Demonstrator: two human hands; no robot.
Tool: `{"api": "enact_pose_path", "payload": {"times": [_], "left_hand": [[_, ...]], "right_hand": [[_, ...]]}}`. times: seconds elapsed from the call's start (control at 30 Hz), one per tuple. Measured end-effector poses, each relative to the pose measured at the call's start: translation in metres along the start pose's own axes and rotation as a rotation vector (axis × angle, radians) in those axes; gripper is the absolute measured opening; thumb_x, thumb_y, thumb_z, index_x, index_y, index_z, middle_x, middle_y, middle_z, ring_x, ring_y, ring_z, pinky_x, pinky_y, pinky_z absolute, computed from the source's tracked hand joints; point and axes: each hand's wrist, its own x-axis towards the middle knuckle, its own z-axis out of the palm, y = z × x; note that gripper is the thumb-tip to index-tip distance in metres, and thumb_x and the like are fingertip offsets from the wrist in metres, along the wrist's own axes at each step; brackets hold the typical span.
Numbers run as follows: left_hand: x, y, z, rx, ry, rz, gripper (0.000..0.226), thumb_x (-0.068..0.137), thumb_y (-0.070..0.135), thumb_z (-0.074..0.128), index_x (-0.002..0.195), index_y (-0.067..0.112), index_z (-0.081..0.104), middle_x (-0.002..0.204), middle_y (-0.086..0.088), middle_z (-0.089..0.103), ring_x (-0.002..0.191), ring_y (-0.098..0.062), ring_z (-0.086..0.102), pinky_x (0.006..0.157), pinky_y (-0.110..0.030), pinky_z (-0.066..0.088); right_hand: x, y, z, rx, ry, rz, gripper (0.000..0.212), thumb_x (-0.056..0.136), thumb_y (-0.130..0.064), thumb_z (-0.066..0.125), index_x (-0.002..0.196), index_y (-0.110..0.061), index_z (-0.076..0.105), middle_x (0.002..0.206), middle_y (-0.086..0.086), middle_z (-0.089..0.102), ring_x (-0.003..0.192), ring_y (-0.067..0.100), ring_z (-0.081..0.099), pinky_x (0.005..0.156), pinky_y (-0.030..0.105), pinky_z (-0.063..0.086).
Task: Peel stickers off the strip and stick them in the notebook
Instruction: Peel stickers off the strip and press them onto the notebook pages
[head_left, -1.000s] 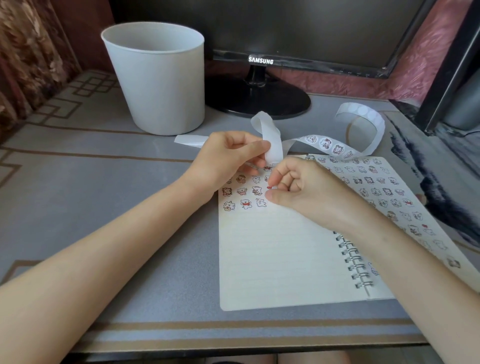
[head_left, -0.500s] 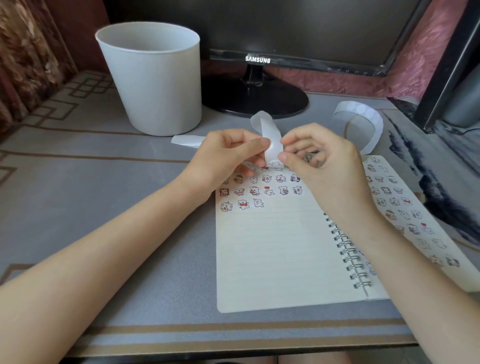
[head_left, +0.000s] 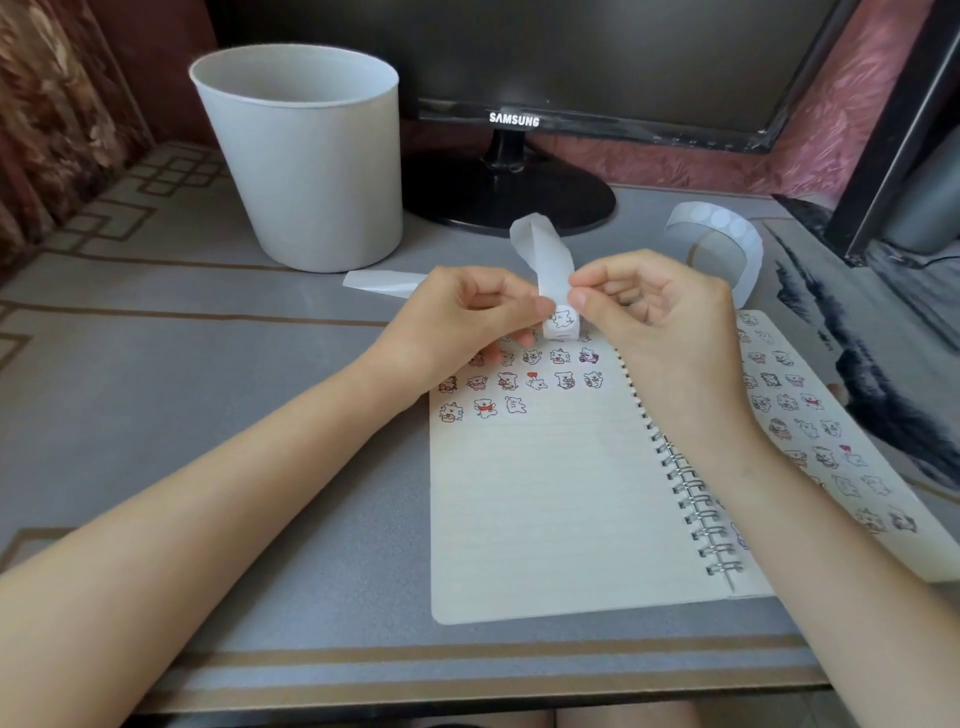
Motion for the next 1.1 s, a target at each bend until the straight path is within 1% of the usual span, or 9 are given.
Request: {"api": "enact_pose_path", "payload": {"times": [0.13, 0.2, 0.27, 0.37, 0.6, 0.77, 0.87, 0.93, 1.1], "left_hand": [[-0.0010, 0.0022, 0.0005, 0.014, 0.024, 0.020, 0.014, 0.088, 0.021, 0.064, 0.090, 0.009, 0.070, 0.072, -0.005, 0.068, 0.051, 0.002, 0.057, 0.052, -0.012, 0.044], [-0.0011, 0.0024, 0.0005, -0.003, 0.033, 0.027, 0.014, 0.089, 0.019, 0.063, 0.090, 0.006, 0.070, 0.069, -0.004, 0.065, 0.048, 0.001, 0.055, 0.050, -0.012, 0.043], [-0.0008, 0.0018, 0.0001, -0.030, 0.040, 0.034, 0.013, 0.089, 0.018, 0.064, 0.087, 0.006, 0.070, 0.067, -0.003, 0.065, 0.049, 0.000, 0.055, 0.051, -0.015, 0.044], [-0.0003, 0.0014, -0.0006, -0.040, 0.045, 0.040, 0.012, 0.089, 0.017, 0.064, 0.081, 0.009, 0.069, 0.067, -0.003, 0.065, 0.049, -0.001, 0.055, 0.051, -0.016, 0.045], [-0.0009, 0.0013, -0.0002, -0.021, 0.030, 0.068, 0.013, 0.089, 0.018, 0.064, 0.084, 0.007, 0.071, 0.068, -0.002, 0.064, 0.053, 0.001, 0.055, 0.052, -0.013, 0.043], [-0.0007, 0.0008, -0.0012, -0.033, 0.010, 0.078, 0.011, 0.089, 0.018, 0.063, 0.085, 0.011, 0.071, 0.068, -0.002, 0.065, 0.055, 0.001, 0.056, 0.053, -0.014, 0.043], [-0.0002, 0.0000, -0.0014, -0.032, 0.001, 0.080, 0.010, 0.088, 0.019, 0.064, 0.085, 0.014, 0.071, 0.071, -0.003, 0.065, 0.061, -0.001, 0.058, 0.054, -0.016, 0.044], [-0.0001, -0.0003, -0.0006, -0.029, -0.005, 0.082, 0.009, 0.088, 0.019, 0.065, 0.083, 0.016, 0.071, 0.075, -0.005, 0.065, 0.066, -0.004, 0.059, 0.055, -0.017, 0.044], [0.0011, -0.0003, -0.0005, -0.026, 0.012, 0.049, 0.012, 0.087, 0.021, 0.066, 0.086, 0.010, 0.072, 0.075, -0.006, 0.067, 0.064, -0.003, 0.060, 0.056, -0.015, 0.044]], "right_hand": [[-0.0011, 0.0005, -0.0007, -0.068, -0.018, -0.011, 0.009, 0.084, -0.010, 0.069, 0.086, -0.018, 0.070, 0.083, -0.006, 0.070, 0.072, 0.007, 0.063, 0.069, 0.018, 0.051], [-0.0020, -0.0003, -0.0017, -0.069, -0.017, -0.009, 0.007, 0.084, -0.012, 0.069, 0.085, -0.019, 0.071, 0.081, -0.005, 0.071, 0.071, 0.010, 0.063, 0.069, 0.022, 0.052], [-0.0029, -0.0010, -0.0028, -0.078, -0.012, -0.025, 0.005, 0.084, -0.015, 0.070, 0.083, -0.020, 0.072, 0.081, -0.005, 0.071, 0.068, 0.007, 0.062, 0.065, 0.022, 0.050], [-0.0046, -0.0009, -0.0027, -0.141, -0.035, -0.051, 0.004, 0.082, -0.016, 0.072, 0.082, -0.019, 0.072, 0.080, -0.006, 0.068, 0.056, -0.002, 0.054, 0.055, 0.009, 0.037], [-0.0037, -0.0012, -0.0030, -0.152, -0.042, -0.051, 0.005, 0.080, -0.011, 0.073, 0.083, -0.015, 0.073, 0.079, -0.004, 0.065, 0.054, -0.005, 0.053, 0.054, 0.007, 0.035], [-0.0026, 0.0014, -0.0028, -0.134, -0.046, -0.053, 0.006, 0.080, -0.014, 0.074, 0.084, -0.018, 0.072, 0.082, -0.002, 0.068, 0.060, 0.001, 0.056, 0.058, 0.010, 0.039], [-0.0017, 0.0024, -0.0023, -0.110, -0.050, -0.036, 0.008, 0.080, -0.012, 0.073, 0.083, -0.020, 0.071, 0.083, -0.001, 0.070, 0.069, 0.010, 0.062, 0.063, 0.022, 0.049], [-0.0019, 0.0023, -0.0020, -0.113, -0.053, -0.029, 0.009, 0.080, -0.012, 0.073, 0.082, -0.020, 0.071, 0.081, -0.002, 0.071, 0.067, 0.009, 0.062, 0.063, 0.023, 0.050], [-0.0031, 0.0001, -0.0025, -0.154, -0.059, -0.050, 0.005, 0.081, -0.012, 0.072, 0.083, -0.016, 0.071, 0.077, -0.007, 0.067, 0.054, -0.003, 0.053, 0.055, 0.009, 0.038]]}}
